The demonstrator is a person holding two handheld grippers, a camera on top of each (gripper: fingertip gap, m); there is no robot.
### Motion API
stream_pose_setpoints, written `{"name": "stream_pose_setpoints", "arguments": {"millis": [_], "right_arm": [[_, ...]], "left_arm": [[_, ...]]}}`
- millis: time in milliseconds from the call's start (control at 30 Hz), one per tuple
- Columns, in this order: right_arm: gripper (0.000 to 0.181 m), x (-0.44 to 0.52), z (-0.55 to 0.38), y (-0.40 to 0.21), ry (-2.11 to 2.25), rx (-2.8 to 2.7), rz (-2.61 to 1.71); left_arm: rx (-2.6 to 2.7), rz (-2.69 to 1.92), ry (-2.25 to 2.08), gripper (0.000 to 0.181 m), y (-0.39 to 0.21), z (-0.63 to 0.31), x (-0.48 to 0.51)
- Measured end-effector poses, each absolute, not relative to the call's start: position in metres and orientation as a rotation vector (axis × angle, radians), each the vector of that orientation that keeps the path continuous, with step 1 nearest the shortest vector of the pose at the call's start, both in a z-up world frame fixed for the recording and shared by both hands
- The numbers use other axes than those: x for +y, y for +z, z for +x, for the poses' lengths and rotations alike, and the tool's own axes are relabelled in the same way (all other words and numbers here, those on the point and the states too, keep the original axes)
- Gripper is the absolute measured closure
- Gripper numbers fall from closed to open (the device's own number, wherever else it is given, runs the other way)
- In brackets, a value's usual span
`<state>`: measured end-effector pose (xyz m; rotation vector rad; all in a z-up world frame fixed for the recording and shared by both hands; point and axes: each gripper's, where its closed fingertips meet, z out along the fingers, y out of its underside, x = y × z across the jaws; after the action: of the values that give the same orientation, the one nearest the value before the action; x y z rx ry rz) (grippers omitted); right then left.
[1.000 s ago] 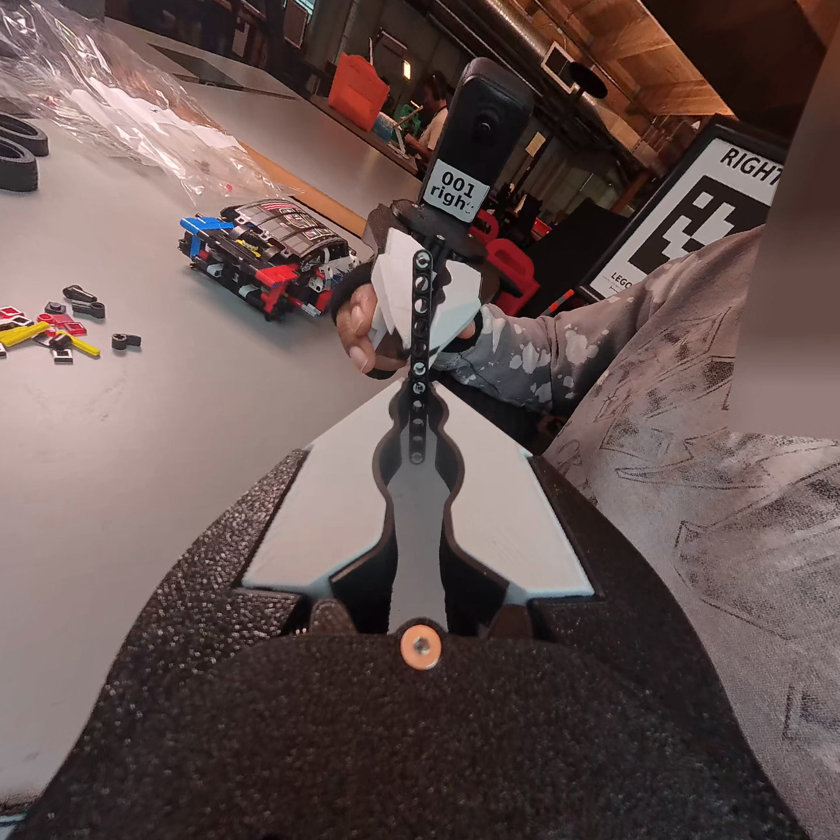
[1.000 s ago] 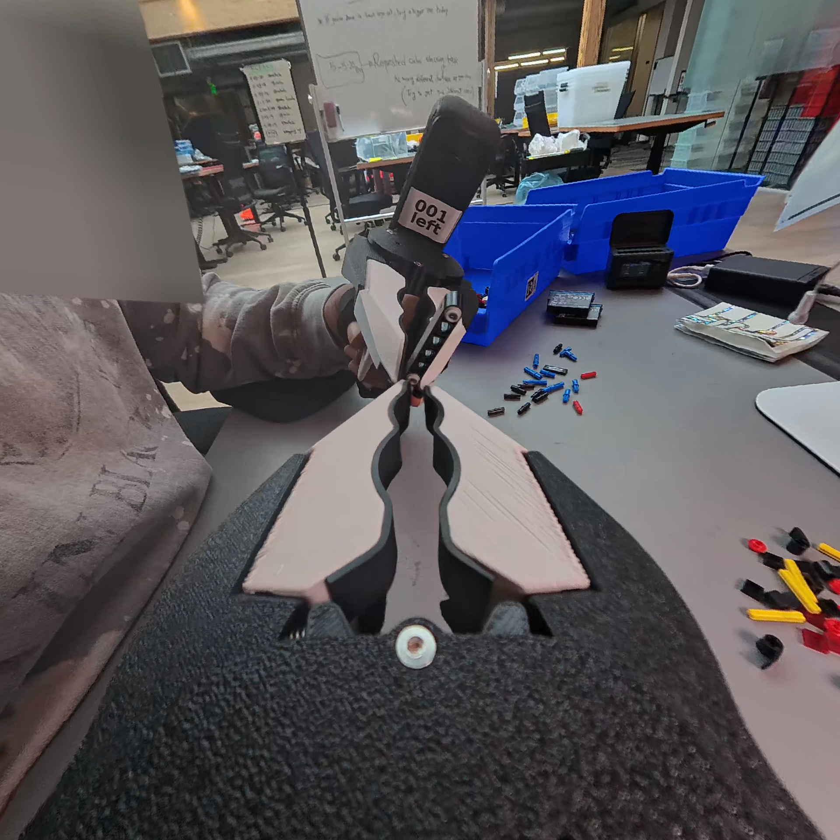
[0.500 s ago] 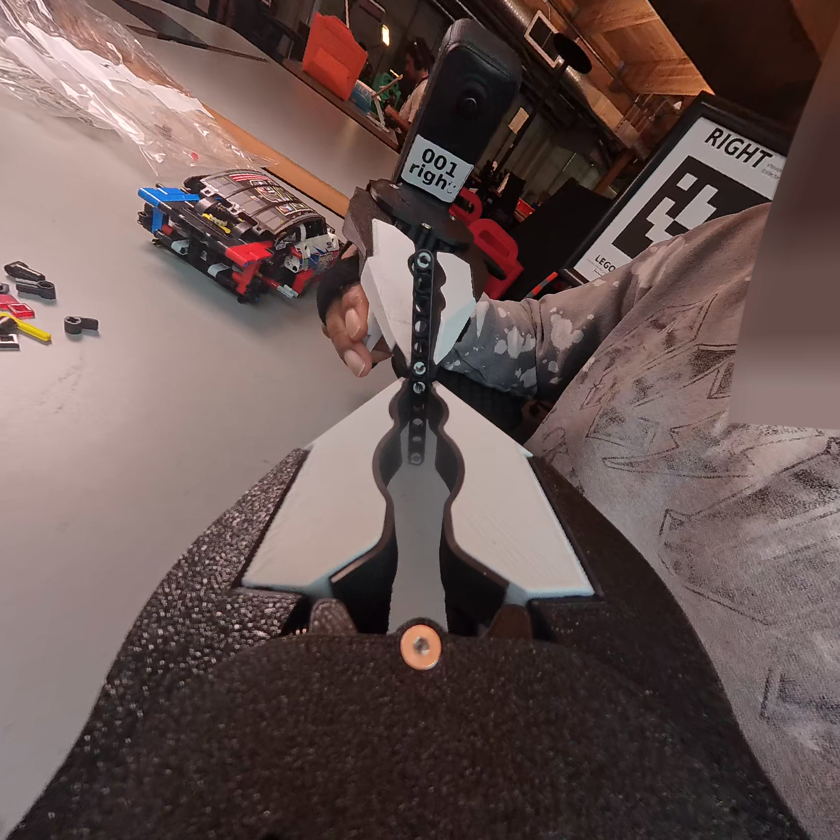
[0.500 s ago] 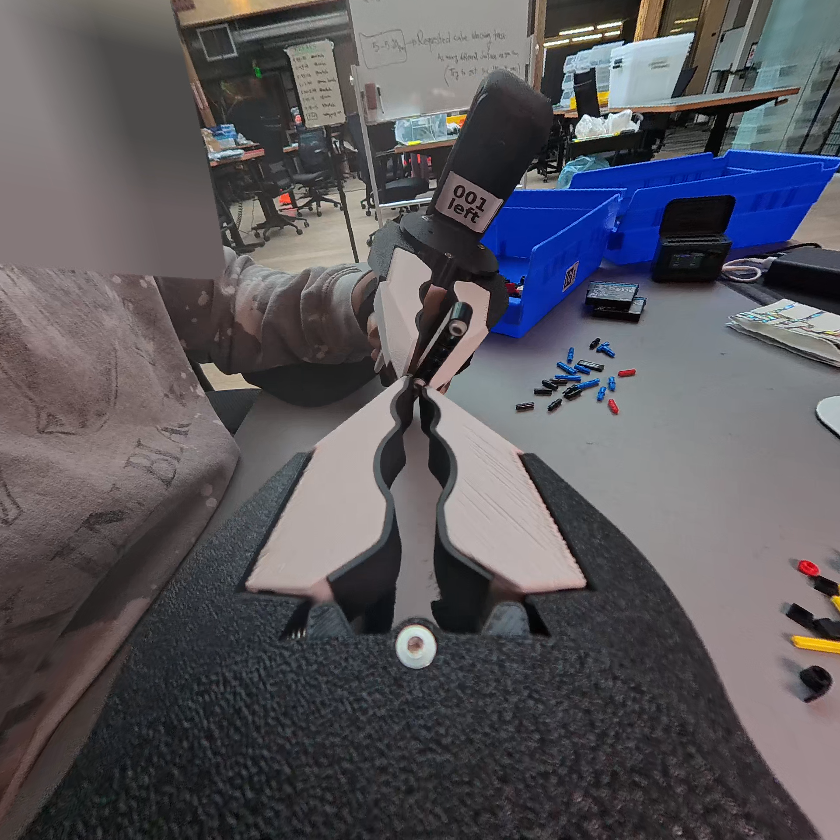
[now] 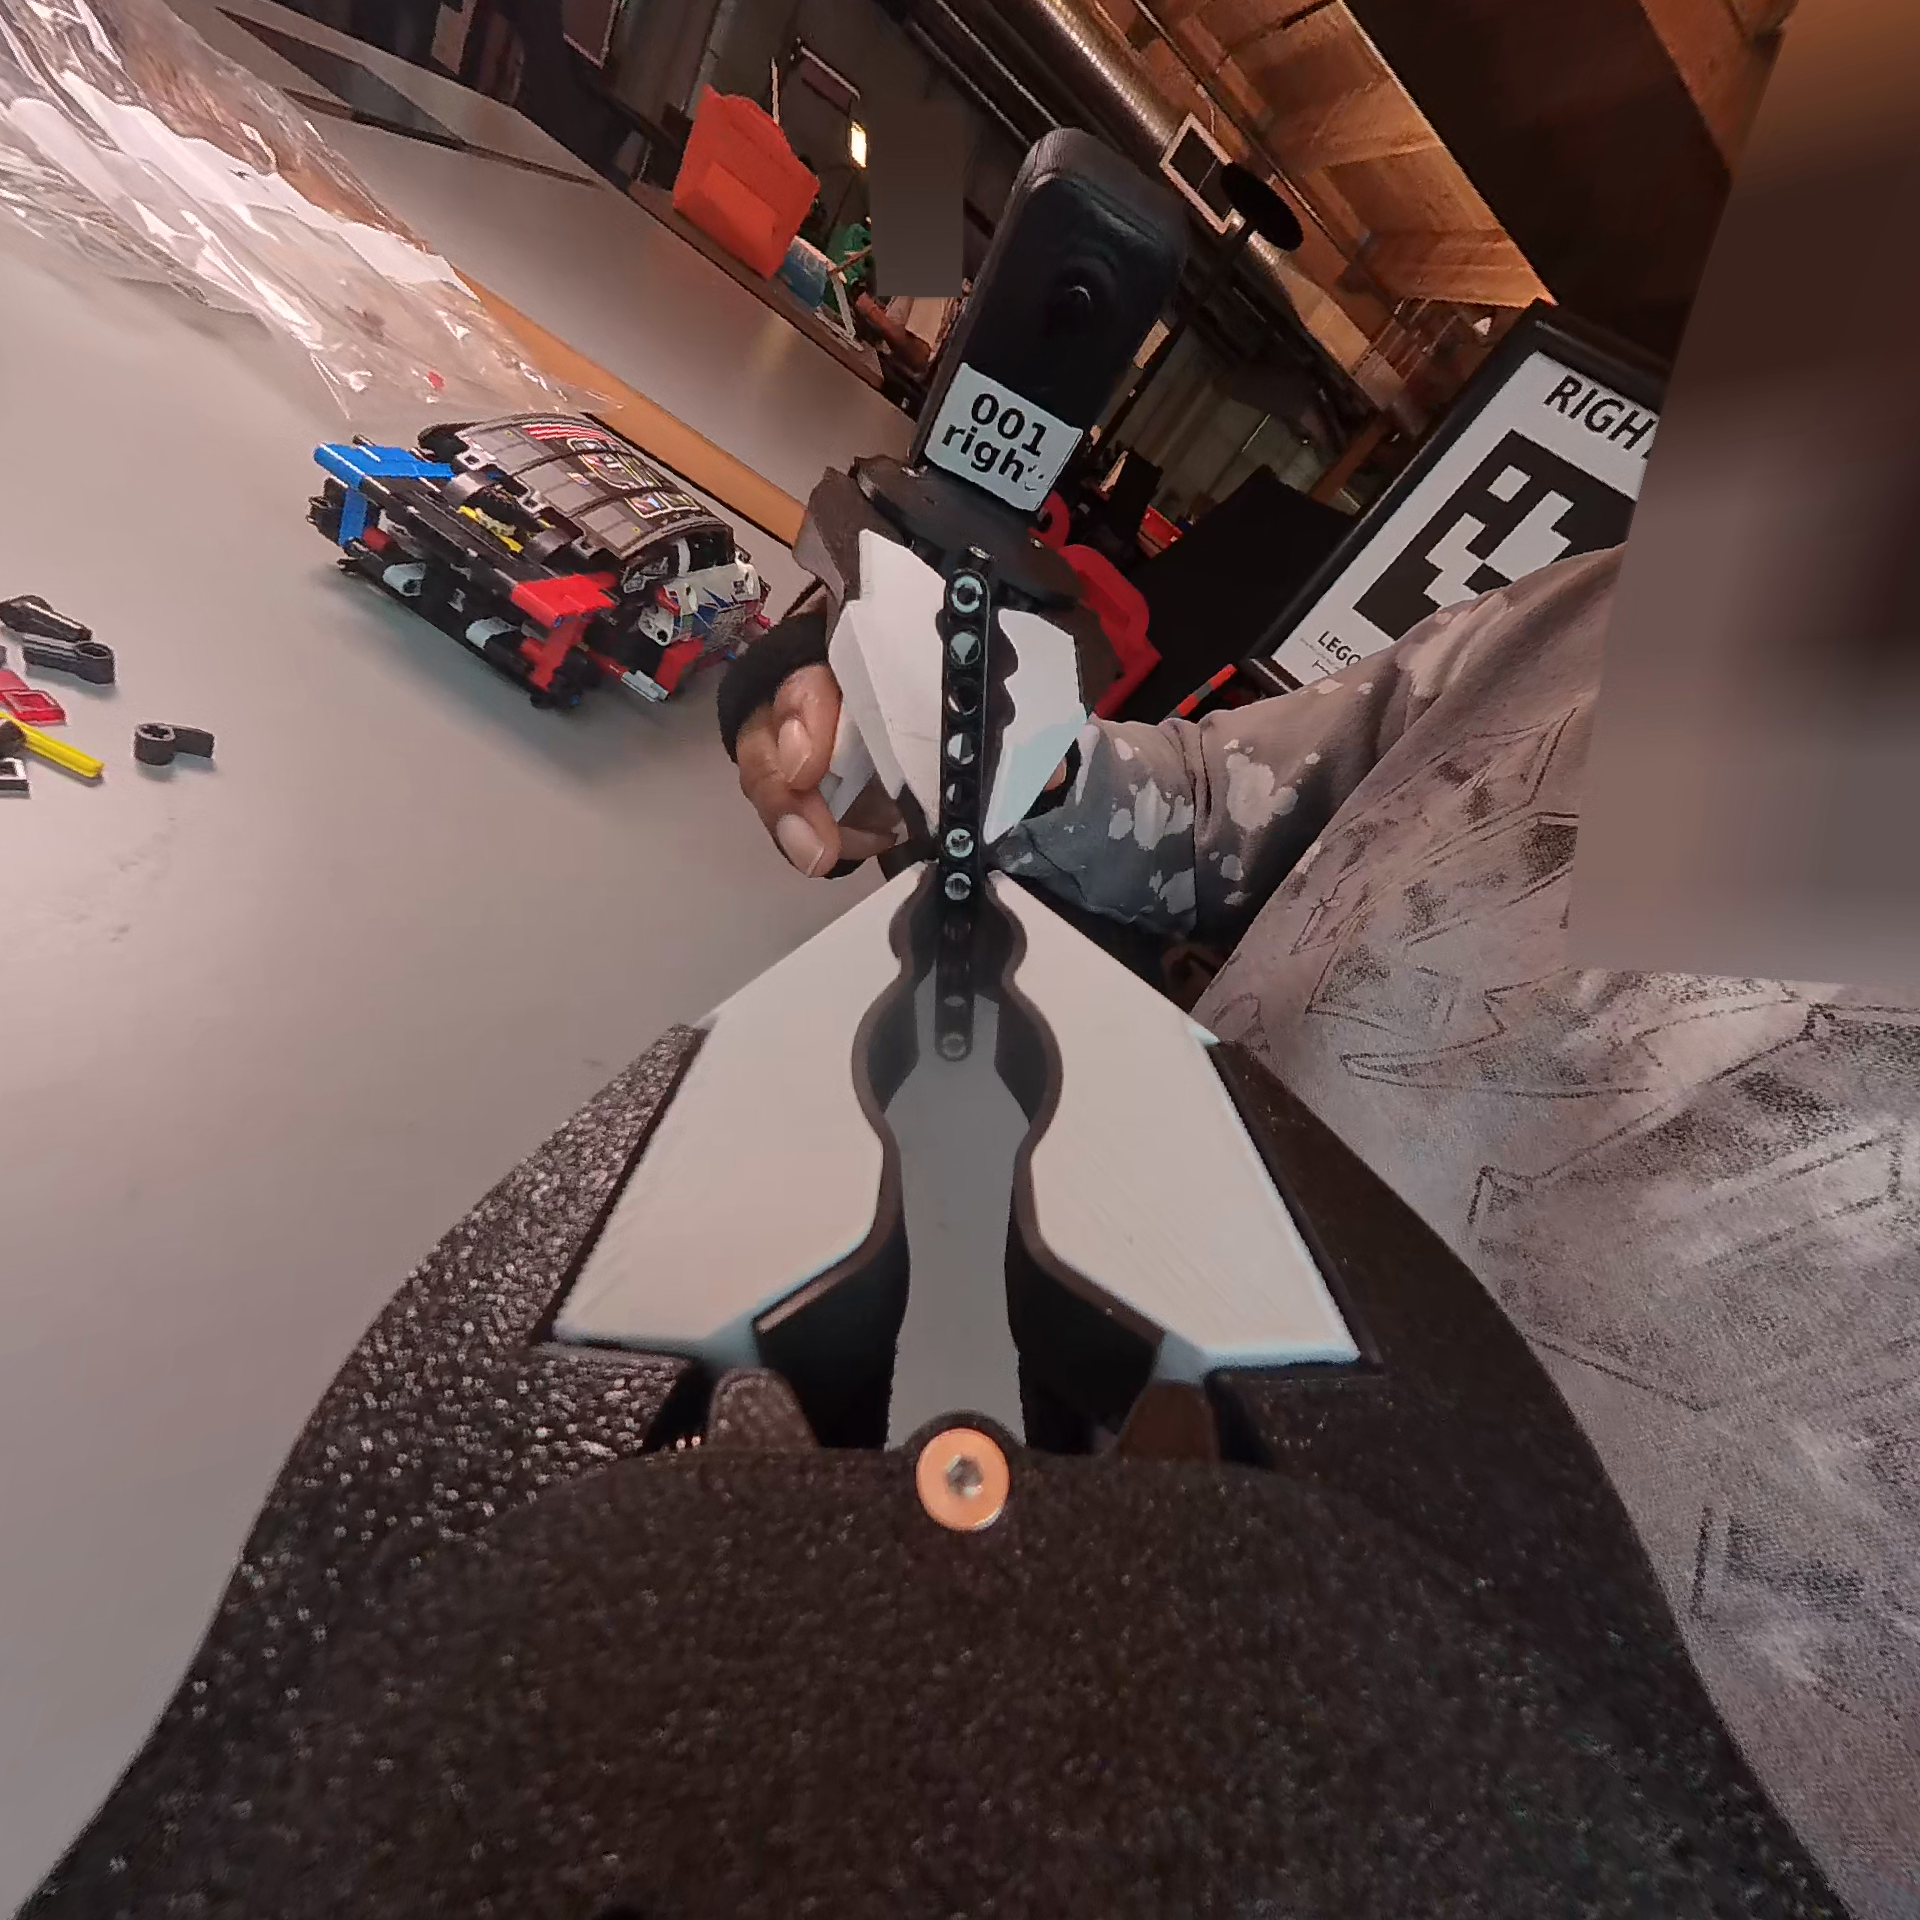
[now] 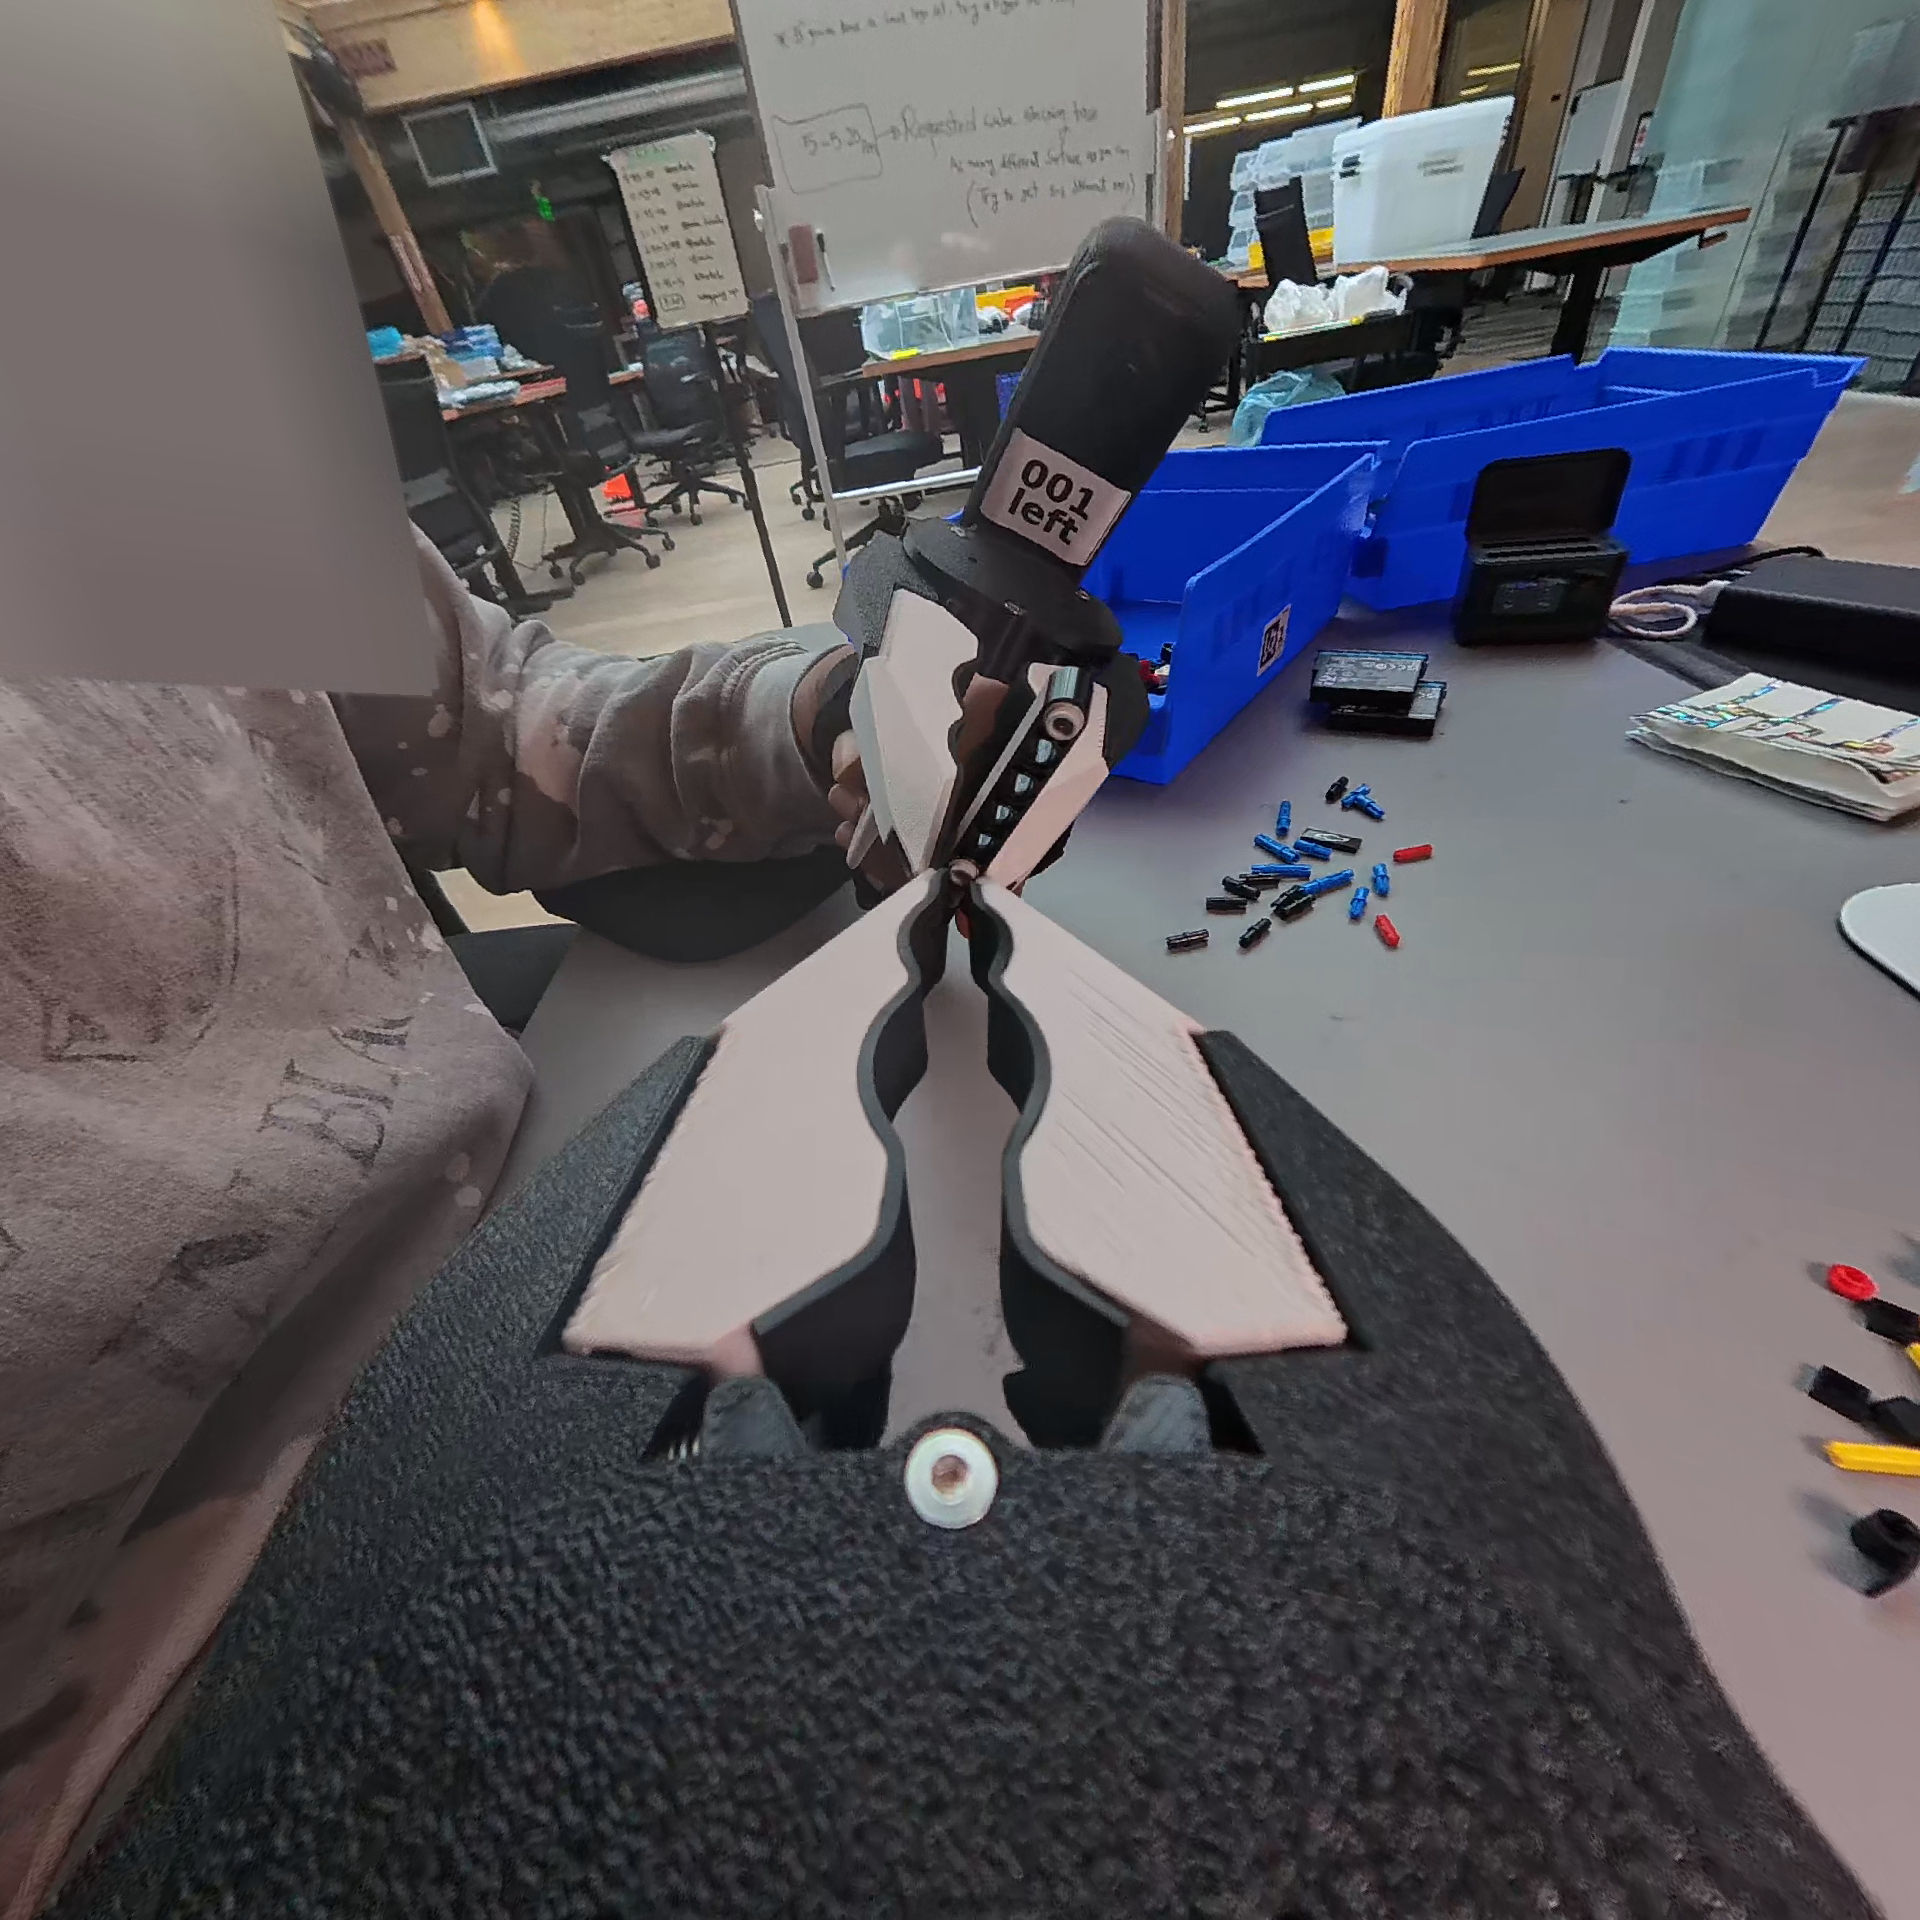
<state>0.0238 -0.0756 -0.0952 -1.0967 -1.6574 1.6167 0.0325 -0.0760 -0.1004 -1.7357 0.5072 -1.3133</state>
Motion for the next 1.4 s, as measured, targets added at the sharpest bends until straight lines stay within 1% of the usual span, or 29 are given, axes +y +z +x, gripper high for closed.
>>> {"name": "stream_pose_setpoints", "arguments": {"millis": [133,367,600,667,767,933,1000,1100,1267,1300,1333,1400], "right_arm": [[0.179,-0.077,0.025,-0.100,1.616,-1.690,-1.115],[0.176,-0.082,0.025,-0.122,1.524,-1.809,-1.142],[0.181,-0.083,0.026,-0.131,1.423,-1.881,-1.076],[0.181,-0.081,0.026,-0.122,1.460,-1.839,-1.068],[0.181,-0.070,0.028,-0.129,1.373,-1.857,-1.088],[0.181,-0.051,0.022,-0.121,1.431,-1.701,-1.154],[0.167,-0.051,0.020,-0.104,1.528,-1.585,-1.134],[0.154,-0.054,0.018,-0.092,1.626,-1.515,-1.150],[0.157,-0.059,0.017,-0.092,1.678,-1.511,-1.172],[0.171,-0.061,0.018,-0.092,1.681,-1.519,-1.165],[0.174,-0.061,0.019,-0.092,1.675,-1.526,-1.150],[0.175,-0.064,0.023,-0.090,1.677,-1.547,-1.113]], "left_arm": [[0.539,-1.772,-1.280,0.177,-0.105,0.034,-0.077],[0.699,-1.915,-1.060,0.177,-0.130,0.034,-0.082],[0.742,-1.974,-0.992,0.177,-0.141,0.033,-0.083],[0.751,-2.012,-0.950,0.177,-0.151,0.029,-0.081],[0.692,-1.951,-1.033,0.177,-0.139,0.029,-0.080],[0.556,-1.851,-1.126,0.177,-0.119,0.013,-0.072],[0.551,-1.849,-1.136,0.176,-0.121,0.013,-0.071],[0.579,-1.852,-1.134,0.176,-0.125,0.020,-0.072],[0.632,-1.887,-1.102,0.176,-0.136,0.033,-0.073],[0.645,-1.896,-1.093,0.176,-0.138,0.034,-0.074],[0.656,-1.899,-1.091,0.176,-0.139,0.036,-0.075],[0.656,-1.897,-1.075,0.176,-0.138,0.035,-0.074]]}}
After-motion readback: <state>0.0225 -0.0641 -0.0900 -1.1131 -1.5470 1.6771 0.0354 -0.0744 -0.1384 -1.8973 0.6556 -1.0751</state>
